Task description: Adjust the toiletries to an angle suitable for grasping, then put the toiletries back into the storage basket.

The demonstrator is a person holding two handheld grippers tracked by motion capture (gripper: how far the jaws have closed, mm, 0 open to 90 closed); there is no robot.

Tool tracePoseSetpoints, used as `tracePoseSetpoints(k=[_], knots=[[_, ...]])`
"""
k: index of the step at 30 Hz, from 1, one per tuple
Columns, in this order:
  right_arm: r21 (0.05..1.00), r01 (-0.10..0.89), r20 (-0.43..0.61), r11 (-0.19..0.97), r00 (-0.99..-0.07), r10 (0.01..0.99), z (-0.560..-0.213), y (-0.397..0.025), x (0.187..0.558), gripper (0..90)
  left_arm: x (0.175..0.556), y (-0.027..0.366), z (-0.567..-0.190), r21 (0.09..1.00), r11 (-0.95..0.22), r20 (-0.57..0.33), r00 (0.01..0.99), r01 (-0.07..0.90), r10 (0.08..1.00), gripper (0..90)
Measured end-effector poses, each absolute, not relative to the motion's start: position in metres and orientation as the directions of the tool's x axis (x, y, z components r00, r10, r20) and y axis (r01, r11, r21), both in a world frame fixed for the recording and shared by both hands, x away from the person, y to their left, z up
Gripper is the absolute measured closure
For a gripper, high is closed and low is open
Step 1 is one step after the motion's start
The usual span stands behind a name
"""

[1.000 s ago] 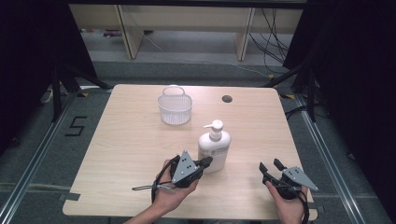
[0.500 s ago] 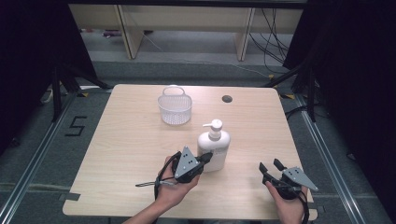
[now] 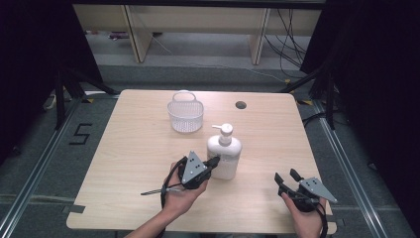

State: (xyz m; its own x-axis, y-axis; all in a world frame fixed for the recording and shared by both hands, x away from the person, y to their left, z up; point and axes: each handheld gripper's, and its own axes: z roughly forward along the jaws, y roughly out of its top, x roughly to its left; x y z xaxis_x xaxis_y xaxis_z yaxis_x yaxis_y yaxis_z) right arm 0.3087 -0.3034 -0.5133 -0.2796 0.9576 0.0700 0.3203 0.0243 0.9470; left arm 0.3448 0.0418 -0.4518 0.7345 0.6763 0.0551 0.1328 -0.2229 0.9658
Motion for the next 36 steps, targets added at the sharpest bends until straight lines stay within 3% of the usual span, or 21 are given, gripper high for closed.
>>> tracePoseSetpoints(k=[6, 9, 13, 21, 23, 32, 36], knots=[[0.939, 0.344, 0.111, -0.012, -0.271, 0.956, -0.513, -0.301, 0.307, 38.3, 0.344, 0.045, -0.452, 0.970, -0.194, 0.029, 0.726, 0.145, 0.687, 89.0], [0.950, 0.311, 0.056, 0.033, -0.275, 0.960, -0.514, -0.304, 0.309, 37.9, 0.337, 0.049, -0.449, 0.977, -0.170, 0.026, 0.717, 0.130, 0.697, 80.9], [0.945, 0.328, 0.084, 0.016, -0.288, 0.954, -0.513, -0.303, 0.307, 37.5, 0.329, 0.055, -0.438, 0.987, -0.106, -0.005, 0.689, 0.119, 0.725, 64.2], [0.942, 0.335, 0.108, -0.002, -0.299, 0.948, -0.513, -0.302, 0.307, 36.9, 0.327, 0.052, -0.418, 0.995, -0.047, -0.023, 0.647, 0.091, 0.762, 45.1], [0.949, 0.315, 0.059, 0.036, -0.285, 0.957, -0.514, -0.304, 0.308, 36.8, 0.326, 0.049, -0.415, 0.995, -0.040, -0.025, 0.620, 0.090, 0.784, 41.5], [0.940, 0.340, 0.094, 0.017, -0.307, 0.947, -0.513, -0.304, 0.309, 36.3, 0.327, 0.035, -0.407, 0.996, -0.015, -0.044, 0.608, 0.092, 0.792, 41.1], [0.931, 0.364, 0.124, -0.018, -0.270, 0.955, -0.513, -0.301, 0.307, 36.2, 0.331, 0.029, -0.402, 0.996, -0.010, -0.045, 0.597, 0.089, 0.801, 41.5]])
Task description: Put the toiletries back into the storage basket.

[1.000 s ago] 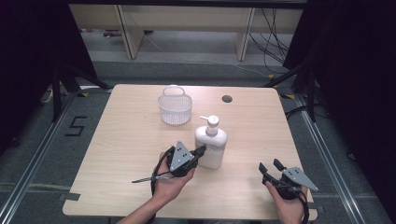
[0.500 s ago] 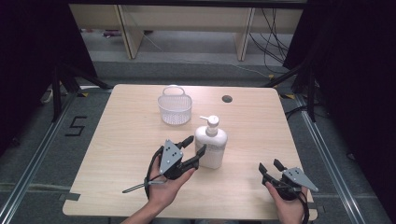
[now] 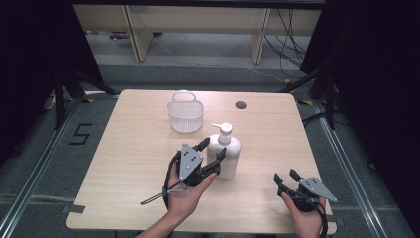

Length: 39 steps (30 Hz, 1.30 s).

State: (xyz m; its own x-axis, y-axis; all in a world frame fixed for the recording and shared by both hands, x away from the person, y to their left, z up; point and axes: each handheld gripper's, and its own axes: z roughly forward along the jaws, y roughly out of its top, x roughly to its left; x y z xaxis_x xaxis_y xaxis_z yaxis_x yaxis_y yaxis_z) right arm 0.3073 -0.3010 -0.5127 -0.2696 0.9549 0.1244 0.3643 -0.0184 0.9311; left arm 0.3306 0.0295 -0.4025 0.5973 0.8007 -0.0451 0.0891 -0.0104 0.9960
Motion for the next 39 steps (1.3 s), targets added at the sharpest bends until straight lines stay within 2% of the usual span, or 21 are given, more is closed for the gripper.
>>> tracePoseSetpoints(k=[2, 3, 10, 12, 13, 17, 21, 26, 39], knots=[[0.931, 0.364, 0.130, -0.024, -0.270, 0.954, -0.513, -0.301, 0.307, 36.1, 0.332, 0.026, -0.400, 0.997, -0.004, -0.046, 0.593, 0.082, 0.804, 41.5], [0.942, 0.334, 0.083, 0.019, -0.287, 0.954, -0.513, -0.304, 0.309, 36.1, 0.333, 0.025, -0.399, 0.997, -0.007, -0.040, 0.591, 0.077, 0.805, 41.5], [0.939, 0.343, 0.078, 0.026, -0.286, 0.955, -0.513, -0.303, 0.310, 35.8, 0.338, 0.017, -0.396, 0.997, 0.004, -0.051, 0.575, 0.083, 0.817, 41.8], [0.938, 0.345, 0.086, 0.023, -0.296, 0.951, -0.513, -0.303, 0.310, 35.8, 0.339, 0.015, -0.395, 0.997, 0.007, -0.050, 0.569, 0.078, 0.820, 42.1], [0.932, 0.363, 0.122, -0.011, -0.284, 0.951, -0.513, -0.300, 0.309, 35.8, 0.340, 0.014, -0.394, 0.997, 0.009, -0.051, 0.568, 0.077, 0.822, 42.2], [0.932, 0.363, 0.124, -0.013, -0.282, 0.951, -0.513, -0.300, 0.309, 35.6, 0.341, 0.010, -0.390, 0.997, 0.012, -0.051, 0.564, 0.072, 0.824, 42.6], [0.937, 0.348, 0.081, 0.027, -0.291, 0.953, -0.512, -0.304, 0.311, 35.3, 0.345, 0.007, -0.388, 0.997, 0.001, -0.042, 0.558, 0.073, 0.829, 42.9], [0.927, 0.375, 0.107, 0.010, -0.292, 0.950, -0.512, -0.302, 0.309, 35.1, 0.350, 0.005, -0.386, 0.997, -0.003, -0.041, 0.552, 0.079, 0.833, 43.5], [0.935, 0.355, 0.108, 0.006, -0.299, 0.948, -0.513, -0.302, 0.311, 34.6, 0.357, 0.002, -0.384, 0.996, -0.013, -0.035, 0.543, 0.085, 0.839, 47.7]])
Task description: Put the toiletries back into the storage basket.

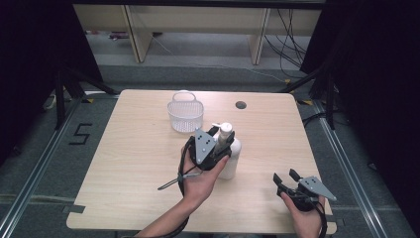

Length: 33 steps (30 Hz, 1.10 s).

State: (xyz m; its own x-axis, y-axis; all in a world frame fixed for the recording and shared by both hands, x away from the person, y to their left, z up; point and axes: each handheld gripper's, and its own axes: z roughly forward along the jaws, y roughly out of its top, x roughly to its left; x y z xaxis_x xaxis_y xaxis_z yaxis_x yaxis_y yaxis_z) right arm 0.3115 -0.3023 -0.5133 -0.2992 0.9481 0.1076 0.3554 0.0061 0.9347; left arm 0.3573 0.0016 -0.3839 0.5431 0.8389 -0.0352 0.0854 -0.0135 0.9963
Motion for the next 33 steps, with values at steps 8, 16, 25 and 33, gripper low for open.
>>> tracePoseSetpoints(k=[8, 16, 25, 33], knots=[[0.934, 0.357, 0.102, 0.009, -0.291, 0.951, -0.513, -0.302, 0.311, 34.4, 0.360, -0.001, -0.383, 0.996, -0.018, -0.033, 0.549, 0.088, 0.835, 55.4], [0.934, 0.356, 0.102, 0.009, -0.292, 0.951, -0.513, -0.302, 0.311, 34.3, 0.360, -0.001, -0.383, 0.996, -0.017, -0.035, 0.554, 0.088, 0.832, 58.8], [0.934, 0.356, 0.104, 0.007, -0.293, 0.950, -0.513, -0.302, 0.311, 34.3, 0.360, 0.001, -0.382, 0.996, -0.011, -0.042, 0.565, 0.089, 0.824, 59.3], [0.934, 0.358, 0.105, 0.006, -0.292, 0.951, -0.513, -0.302, 0.311, 34.2, 0.359, 0.007, -0.372, 0.998, -0.011, -0.029, 0.576, 0.065, 0.817, 59.4]])
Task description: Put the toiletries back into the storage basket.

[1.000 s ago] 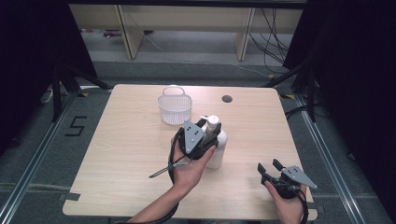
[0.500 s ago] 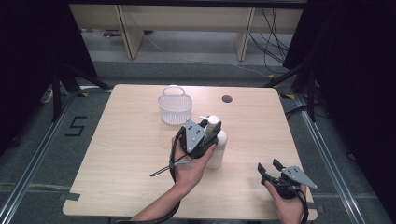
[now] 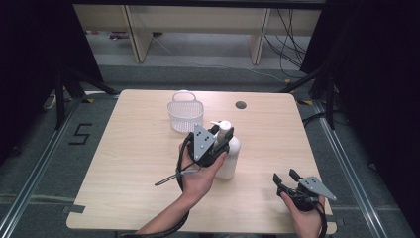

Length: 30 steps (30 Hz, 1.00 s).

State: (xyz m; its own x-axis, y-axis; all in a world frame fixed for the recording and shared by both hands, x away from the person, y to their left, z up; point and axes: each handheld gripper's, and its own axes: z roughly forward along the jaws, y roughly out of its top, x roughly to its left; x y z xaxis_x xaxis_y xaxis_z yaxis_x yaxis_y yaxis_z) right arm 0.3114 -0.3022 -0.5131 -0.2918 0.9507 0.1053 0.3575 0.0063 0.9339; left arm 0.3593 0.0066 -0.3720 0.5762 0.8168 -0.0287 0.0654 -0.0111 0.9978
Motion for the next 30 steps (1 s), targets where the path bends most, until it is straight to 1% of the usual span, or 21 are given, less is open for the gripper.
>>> tracePoseSetpoints(k=[2, 4, 5, 7, 13, 23, 28, 30], knots=[[0.935, 0.354, 0.094, 0.017, -0.293, 0.951, -0.513, -0.303, 0.312, 34.2, 0.359, 0.008, -0.369, 0.998, -0.009, -0.026, 0.577, 0.057, 0.817, 59.4], [0.935, 0.355, 0.106, 0.008, -0.300, 0.948, -0.513, -0.302, 0.312, 34.2, 0.359, 0.010, -0.367, 0.999, -0.008, -0.024, 0.577, 0.053, 0.816, 59.4], [0.935, 0.355, 0.106, 0.008, -0.300, 0.948, -0.513, -0.302, 0.312, 34.2, 0.361, 0.013, -0.365, 0.999, -0.027, 0.011, 0.580, 0.020, 0.814, 59.4], [0.937, 0.349, 0.092, 0.018, -0.295, 0.951, -0.513, -0.303, 0.312, 34.2, 0.361, 0.015, -0.364, 0.999, -0.031, 0.013, 0.581, 0.021, 0.814, 59.4], [0.933, 0.358, 0.105, 0.014, -0.310, 0.945, -0.513, -0.303, 0.312, 34.3, 0.362, 0.022, -0.363, 0.999, -0.039, 0.017, 0.579, 0.026, 0.815, 59.4], [0.936, 0.353, 0.105, 0.010, -0.307, 0.946, -0.514, -0.303, 0.312, 34.0, 0.365, 0.032, -0.361, 0.999, -0.041, 0.021, 0.571, 0.023, 0.821, 59.4], [0.936, 0.352, 0.092, 0.016, -0.288, 0.953, -0.513, -0.303, 0.312, 33.7, 0.367, 0.038, -0.360, 0.999, -0.047, 0.024, 0.565, 0.026, 0.825, 59.4], [0.936, 0.351, 0.089, 0.018, -0.287, 0.954, -0.513, -0.303, 0.311, 33.7, 0.366, 0.040, -0.360, 0.998, -0.038, 0.008, 0.553, 0.043, 0.833, 59.4]])
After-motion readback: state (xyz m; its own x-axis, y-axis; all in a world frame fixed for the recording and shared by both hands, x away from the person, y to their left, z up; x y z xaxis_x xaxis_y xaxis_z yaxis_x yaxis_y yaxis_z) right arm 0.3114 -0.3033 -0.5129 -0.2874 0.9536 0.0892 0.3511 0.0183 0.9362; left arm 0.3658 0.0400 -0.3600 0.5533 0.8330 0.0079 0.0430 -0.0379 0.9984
